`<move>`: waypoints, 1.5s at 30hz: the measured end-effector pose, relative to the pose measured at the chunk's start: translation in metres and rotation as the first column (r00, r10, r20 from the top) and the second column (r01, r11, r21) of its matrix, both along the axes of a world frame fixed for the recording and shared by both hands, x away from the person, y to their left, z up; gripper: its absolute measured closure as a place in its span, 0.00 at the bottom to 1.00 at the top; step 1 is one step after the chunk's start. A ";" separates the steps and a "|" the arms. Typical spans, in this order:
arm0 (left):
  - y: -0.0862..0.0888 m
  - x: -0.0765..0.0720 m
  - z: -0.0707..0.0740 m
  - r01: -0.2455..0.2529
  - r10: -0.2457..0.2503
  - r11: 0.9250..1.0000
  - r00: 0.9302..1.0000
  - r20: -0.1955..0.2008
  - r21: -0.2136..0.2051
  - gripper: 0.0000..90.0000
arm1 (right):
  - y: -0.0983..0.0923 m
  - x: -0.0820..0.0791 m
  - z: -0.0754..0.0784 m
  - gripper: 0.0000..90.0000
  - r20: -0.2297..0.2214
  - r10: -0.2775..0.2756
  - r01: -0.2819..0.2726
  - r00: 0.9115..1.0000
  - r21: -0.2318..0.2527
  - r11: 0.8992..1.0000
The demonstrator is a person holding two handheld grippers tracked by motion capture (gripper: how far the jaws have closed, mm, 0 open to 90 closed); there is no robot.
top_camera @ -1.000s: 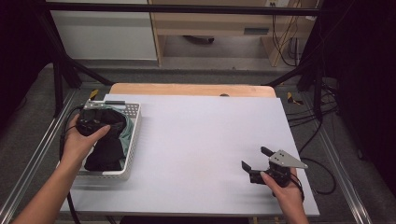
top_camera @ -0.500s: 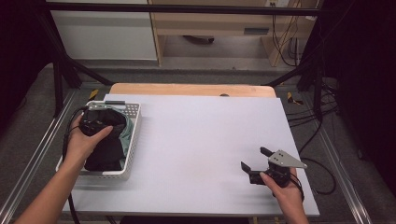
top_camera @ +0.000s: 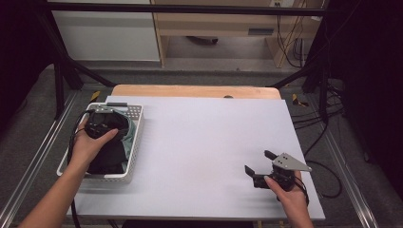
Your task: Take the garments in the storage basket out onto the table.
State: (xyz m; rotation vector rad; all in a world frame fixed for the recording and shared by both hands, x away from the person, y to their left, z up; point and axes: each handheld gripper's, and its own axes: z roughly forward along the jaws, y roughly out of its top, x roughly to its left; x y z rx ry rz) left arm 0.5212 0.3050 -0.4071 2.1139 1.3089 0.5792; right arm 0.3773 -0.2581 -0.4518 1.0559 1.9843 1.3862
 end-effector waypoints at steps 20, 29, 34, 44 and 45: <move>0.002 0.006 -0.010 -0.016 0.016 1.000 0.999 -0.037 0.014 0.10 | 0.001 0.000 0.000 0.06 0.006 0.010 -0.010 1.000 0.000 1.000; 0.003 0.008 -0.011 -0.030 0.031 0.999 0.999 -0.040 0.021 0.10 | 0.002 0.000 0.000 0.06 0.000 0.007 -0.007 1.000 -0.004 1.000; 0.004 0.010 -0.012 -0.023 0.025 0.999 0.998 -0.052 0.026 0.10 | 0.003 0.000 0.000 0.06 -0.001 0.012 -0.012 1.000 -0.006 1.000; 0.003 0.011 -0.015 -0.020 0.021 1.000 0.997 -0.074 0.018 0.10 | 0.002 0.000 -0.001 0.06 -0.003 0.012 -0.012 1.000 -0.007 1.000; 0.003 0.012 -0.016 -0.017 0.019 1.000 0.997 -0.074 0.017 0.10 | 0.002 0.000 0.000 0.06 -0.003 0.012 -0.012 1.000 -0.006 1.000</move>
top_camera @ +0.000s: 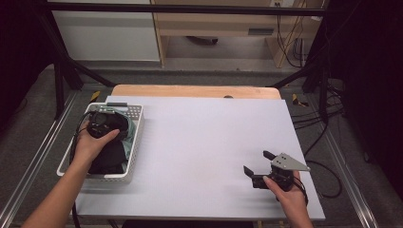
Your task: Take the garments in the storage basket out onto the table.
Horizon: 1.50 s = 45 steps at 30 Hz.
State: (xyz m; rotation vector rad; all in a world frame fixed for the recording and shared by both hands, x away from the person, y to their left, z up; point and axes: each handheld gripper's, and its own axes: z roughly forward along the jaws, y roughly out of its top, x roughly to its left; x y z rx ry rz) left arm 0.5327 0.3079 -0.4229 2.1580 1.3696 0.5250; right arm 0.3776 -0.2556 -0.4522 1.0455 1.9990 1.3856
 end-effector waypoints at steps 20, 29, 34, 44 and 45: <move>-0.003 0.003 -0.002 0.007 -0.007 1.000 1.000 -0.018 0.006 0.09 | 0.000 0.001 -0.001 0.06 -0.003 -0.005 0.005 1.000 -0.007 1.000; -0.008 0.004 -0.003 0.032 -0.032 0.999 0.999 -0.011 -0.009 0.10 | 0.000 0.001 -0.001 0.06 -0.003 -0.005 0.005 1.000 -0.007 1.000; -0.012 0.005 -0.004 0.043 -0.043 0.999 0.999 -0.012 0.005 0.10 | 0.000 0.001 -0.001 0.06 -0.005 -0.006 0.006 1.000 -0.008 1.000; -0.016 0.007 -0.006 0.059 -0.059 0.998 0.998 -0.008 0.029 0.10 | 0.001 0.002 -0.002 0.06 -0.008 -0.002 0.002 1.000 -0.014 1.000; -0.016 0.007 -0.006 0.059 -0.059 0.998 0.998 -0.009 0.028 0.10 | 0.001 0.001 -0.002 0.06 -0.009 -0.002 0.002 1.000 -0.013 1.000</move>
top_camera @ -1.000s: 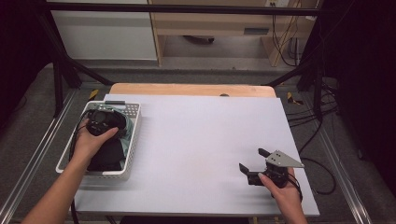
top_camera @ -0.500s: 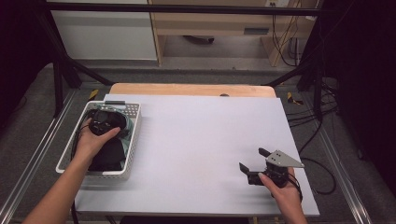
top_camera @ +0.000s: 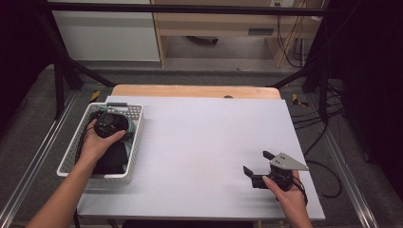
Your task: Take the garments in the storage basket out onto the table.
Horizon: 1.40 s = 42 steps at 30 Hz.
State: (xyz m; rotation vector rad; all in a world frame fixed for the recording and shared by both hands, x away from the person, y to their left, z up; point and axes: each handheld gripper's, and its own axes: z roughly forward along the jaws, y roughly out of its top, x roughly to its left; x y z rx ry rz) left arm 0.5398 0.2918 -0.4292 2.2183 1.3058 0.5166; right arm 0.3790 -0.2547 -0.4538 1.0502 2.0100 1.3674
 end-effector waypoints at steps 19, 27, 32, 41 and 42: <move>-0.003 0.002 -0.003 0.017 -0.017 1.000 1.000 -0.007 0.021 0.11 | 0.002 0.000 -0.001 0.06 -0.001 0.009 -0.009 1.000 -0.014 1.000; -0.003 0.005 -0.004 0.016 -0.016 1.000 1.000 -0.017 0.020 0.13 | 0.002 0.001 -0.001 0.06 -0.004 0.012 -0.012 1.000 -0.018 1.000; -0.004 0.005 -0.005 0.017 -0.016 0.999 1.000 -0.021 0.027 0.14 | 0.003 0.001 -0.001 0.06 -0.006 0.015 -0.015 1.000 -0.023 1.000; -0.004 0.005 -0.006 0.017 -0.016 0.999 0.999 -0.030 0.030 0.17 | 0.003 0.001 -0.002 0.06 -0.009 0.018 -0.018 1.000 -0.024 1.000; -0.004 0.005 -0.006 0.016 -0.016 0.999 0.999 -0.029 0.031 0.17 | 0.003 0.001 -0.002 0.06 -0.009 0.018 -0.018 1.000 -0.024 1.000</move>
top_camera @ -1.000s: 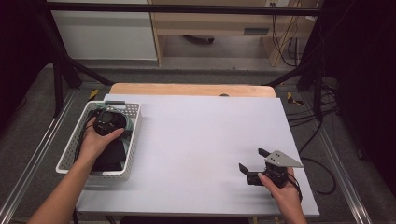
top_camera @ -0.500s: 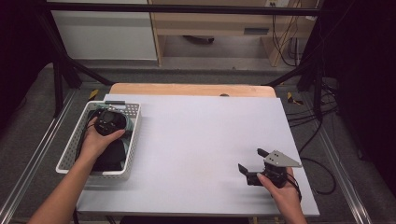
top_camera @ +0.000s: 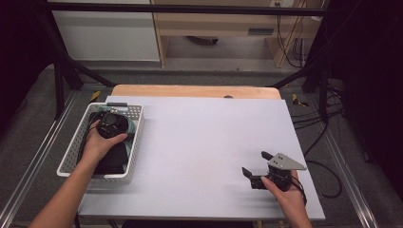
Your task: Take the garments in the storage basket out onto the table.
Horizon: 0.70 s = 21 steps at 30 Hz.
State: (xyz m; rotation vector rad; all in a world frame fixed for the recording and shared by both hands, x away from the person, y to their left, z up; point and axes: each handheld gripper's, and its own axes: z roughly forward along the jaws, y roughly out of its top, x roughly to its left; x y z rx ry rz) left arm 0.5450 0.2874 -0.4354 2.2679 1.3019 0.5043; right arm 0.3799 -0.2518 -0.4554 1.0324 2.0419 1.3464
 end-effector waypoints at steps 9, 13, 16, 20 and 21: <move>-0.001 0.000 0.000 0.007 -0.007 1.000 1.000 -0.007 0.002 0.24 | -0.002 0.000 0.000 0.06 -0.005 -0.012 0.012 1.000 -0.004 1.000; -0.002 0.000 0.000 0.015 -0.015 1.000 1.000 -0.010 0.005 0.29 | 0.001 0.000 0.000 0.06 -0.007 -0.001 0.001 1.000 -0.014 1.000; -0.002 0.000 -0.001 0.015 -0.015 1.000 1.000 -0.015 0.005 0.31 | 0.001 0.000 0.000 0.06 -0.007 0.001 -0.001 1.000 -0.014 1.000; -0.004 0.000 -0.002 0.024 -0.023 1.000 0.999 -0.023 0.019 0.36 | 0.000 0.000 -0.001 0.06 -0.018 -0.005 0.005 1.000 -0.008 1.000; -0.004 0.000 -0.002 0.024 -0.023 1.000 0.999 -0.023 0.019 0.37 | 0.000 0.000 -0.001 0.06 -0.018 -0.005 0.005 1.000 -0.008 1.000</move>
